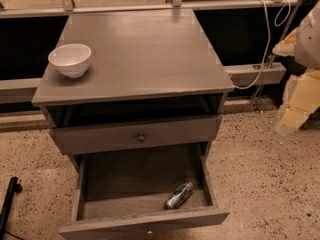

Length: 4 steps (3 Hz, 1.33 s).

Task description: Pick redbull can from middle drawer and place on counter

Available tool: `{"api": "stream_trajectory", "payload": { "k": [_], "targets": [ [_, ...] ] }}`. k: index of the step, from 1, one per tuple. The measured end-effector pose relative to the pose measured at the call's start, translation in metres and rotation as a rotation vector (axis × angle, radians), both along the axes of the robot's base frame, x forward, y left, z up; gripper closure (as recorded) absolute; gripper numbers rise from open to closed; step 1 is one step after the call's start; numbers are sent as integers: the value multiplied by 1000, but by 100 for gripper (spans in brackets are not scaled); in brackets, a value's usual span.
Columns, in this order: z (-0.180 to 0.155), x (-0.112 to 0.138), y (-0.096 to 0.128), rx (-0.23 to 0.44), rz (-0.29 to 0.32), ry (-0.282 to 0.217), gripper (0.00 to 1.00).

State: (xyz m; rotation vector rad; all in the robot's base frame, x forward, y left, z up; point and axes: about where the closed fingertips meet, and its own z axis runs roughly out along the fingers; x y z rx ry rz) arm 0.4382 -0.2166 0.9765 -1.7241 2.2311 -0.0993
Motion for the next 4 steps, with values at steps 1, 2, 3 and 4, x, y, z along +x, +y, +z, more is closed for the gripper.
{"api": "stream_trajectory", "payload": {
  "k": [1, 2, 3, 4],
  "targets": [
    [0, 0, 0, 0, 0, 0, 0],
    [-29, 2, 7, -18, 25, 3, 0],
    [-101, -2, 8, 9, 76, 32, 0],
    [-188, -19, 5, 23, 168, 102, 0]
  ]
}}
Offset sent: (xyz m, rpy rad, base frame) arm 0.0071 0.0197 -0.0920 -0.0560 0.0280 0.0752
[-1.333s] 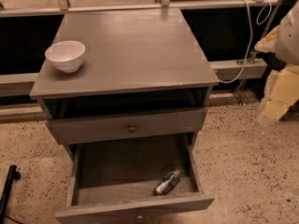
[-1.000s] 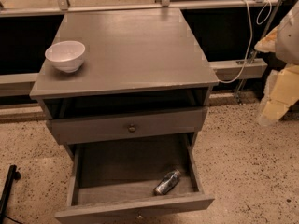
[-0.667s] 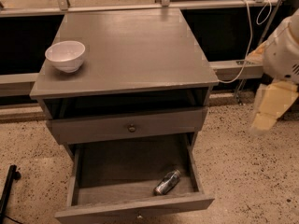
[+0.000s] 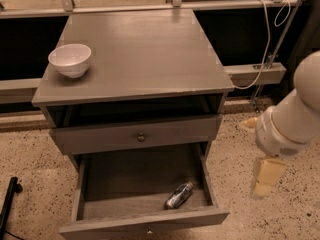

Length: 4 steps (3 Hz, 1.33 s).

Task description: Pick redbull can from middle drawer and place on counter

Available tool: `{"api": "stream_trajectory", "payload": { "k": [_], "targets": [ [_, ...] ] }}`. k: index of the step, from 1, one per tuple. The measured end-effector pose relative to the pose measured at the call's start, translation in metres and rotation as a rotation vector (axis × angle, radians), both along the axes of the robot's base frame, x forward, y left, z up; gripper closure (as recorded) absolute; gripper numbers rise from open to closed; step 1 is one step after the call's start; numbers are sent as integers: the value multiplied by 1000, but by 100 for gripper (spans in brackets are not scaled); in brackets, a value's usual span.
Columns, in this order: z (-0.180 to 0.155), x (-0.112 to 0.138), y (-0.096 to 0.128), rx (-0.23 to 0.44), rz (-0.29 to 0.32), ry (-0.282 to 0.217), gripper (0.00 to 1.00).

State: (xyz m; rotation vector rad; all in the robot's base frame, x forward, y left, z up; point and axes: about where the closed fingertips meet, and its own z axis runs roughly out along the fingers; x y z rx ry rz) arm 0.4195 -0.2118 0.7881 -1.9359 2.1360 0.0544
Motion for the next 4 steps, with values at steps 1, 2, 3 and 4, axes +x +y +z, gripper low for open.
{"api": "stream_trajectory", "payload": {
  "k": [1, 2, 3, 4],
  "targets": [
    [-10, -6, 0, -7, 20, 13, 0],
    [-24, -14, 17, -48, 147, 58, 0],
    [-61, -41, 42, -41, 331, 89, 0],
    [-99, -67, 55, 39, 476, 102, 0]
  ]
}}
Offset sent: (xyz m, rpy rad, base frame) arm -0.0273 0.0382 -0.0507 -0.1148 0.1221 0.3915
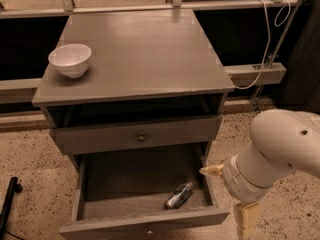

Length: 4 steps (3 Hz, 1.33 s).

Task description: Pick redbull can from middle drawer and place on counter

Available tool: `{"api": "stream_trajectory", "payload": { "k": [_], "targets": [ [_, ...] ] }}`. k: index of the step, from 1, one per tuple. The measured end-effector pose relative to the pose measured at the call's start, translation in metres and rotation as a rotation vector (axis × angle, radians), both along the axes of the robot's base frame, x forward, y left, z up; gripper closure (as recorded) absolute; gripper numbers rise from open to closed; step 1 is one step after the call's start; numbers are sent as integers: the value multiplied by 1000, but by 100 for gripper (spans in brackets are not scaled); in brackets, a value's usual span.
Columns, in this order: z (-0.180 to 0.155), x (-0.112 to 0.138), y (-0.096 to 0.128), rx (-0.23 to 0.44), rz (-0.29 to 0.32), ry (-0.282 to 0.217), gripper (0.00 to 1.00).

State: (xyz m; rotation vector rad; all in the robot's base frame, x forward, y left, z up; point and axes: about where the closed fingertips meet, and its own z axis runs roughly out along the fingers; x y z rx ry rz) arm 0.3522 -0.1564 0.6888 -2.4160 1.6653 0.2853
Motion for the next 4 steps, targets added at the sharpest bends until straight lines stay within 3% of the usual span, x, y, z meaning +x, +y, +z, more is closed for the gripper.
{"api": "stream_trajectory", "payload": {
  "k": [1, 2, 3, 4],
  "targets": [
    [-2, -2, 1, 11, 93, -22, 0],
    [-11, 15, 37, 10, 182, -64, 0],
    [-29, 55, 91, 32, 269, -171, 0],
    [-61, 88, 135, 30, 387, -350, 0]
  ]
}}
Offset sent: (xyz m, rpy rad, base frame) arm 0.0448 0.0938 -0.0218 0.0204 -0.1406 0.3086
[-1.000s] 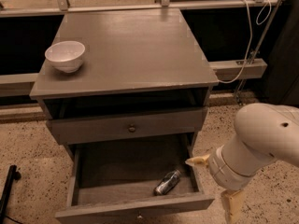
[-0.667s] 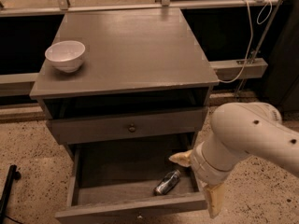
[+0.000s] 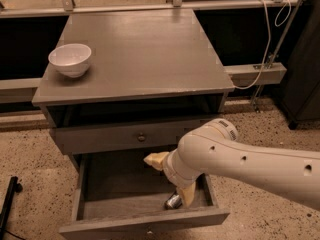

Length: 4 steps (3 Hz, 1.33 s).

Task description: Pick redbull can from middle drawer and place on counter

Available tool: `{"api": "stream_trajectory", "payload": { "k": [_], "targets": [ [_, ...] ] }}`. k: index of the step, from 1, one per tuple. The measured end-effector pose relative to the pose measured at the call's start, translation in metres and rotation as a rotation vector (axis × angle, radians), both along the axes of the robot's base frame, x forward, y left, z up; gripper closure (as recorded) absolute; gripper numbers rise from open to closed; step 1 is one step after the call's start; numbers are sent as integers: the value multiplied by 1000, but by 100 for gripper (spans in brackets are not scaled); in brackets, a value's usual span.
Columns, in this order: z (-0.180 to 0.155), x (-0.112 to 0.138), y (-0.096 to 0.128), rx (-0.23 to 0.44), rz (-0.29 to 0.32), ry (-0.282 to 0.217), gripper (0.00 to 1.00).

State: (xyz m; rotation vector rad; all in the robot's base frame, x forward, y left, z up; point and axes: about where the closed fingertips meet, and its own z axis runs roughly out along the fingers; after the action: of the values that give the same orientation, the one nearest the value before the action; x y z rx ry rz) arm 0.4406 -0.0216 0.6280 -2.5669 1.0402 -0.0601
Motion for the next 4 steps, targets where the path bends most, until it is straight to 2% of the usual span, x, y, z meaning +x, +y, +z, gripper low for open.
{"api": "stream_trajectory", "payload": {
  "k": [1, 2, 3, 4],
  "targets": [
    [8, 10, 3, 22, -6, -38, 0],
    [-5, 18, -6, -35, -4, 15, 0],
    [-36, 46, -43, -53, -24, 39, 0],
    [-87, 67, -80, -42, -23, 80, 0]
  ]
}}
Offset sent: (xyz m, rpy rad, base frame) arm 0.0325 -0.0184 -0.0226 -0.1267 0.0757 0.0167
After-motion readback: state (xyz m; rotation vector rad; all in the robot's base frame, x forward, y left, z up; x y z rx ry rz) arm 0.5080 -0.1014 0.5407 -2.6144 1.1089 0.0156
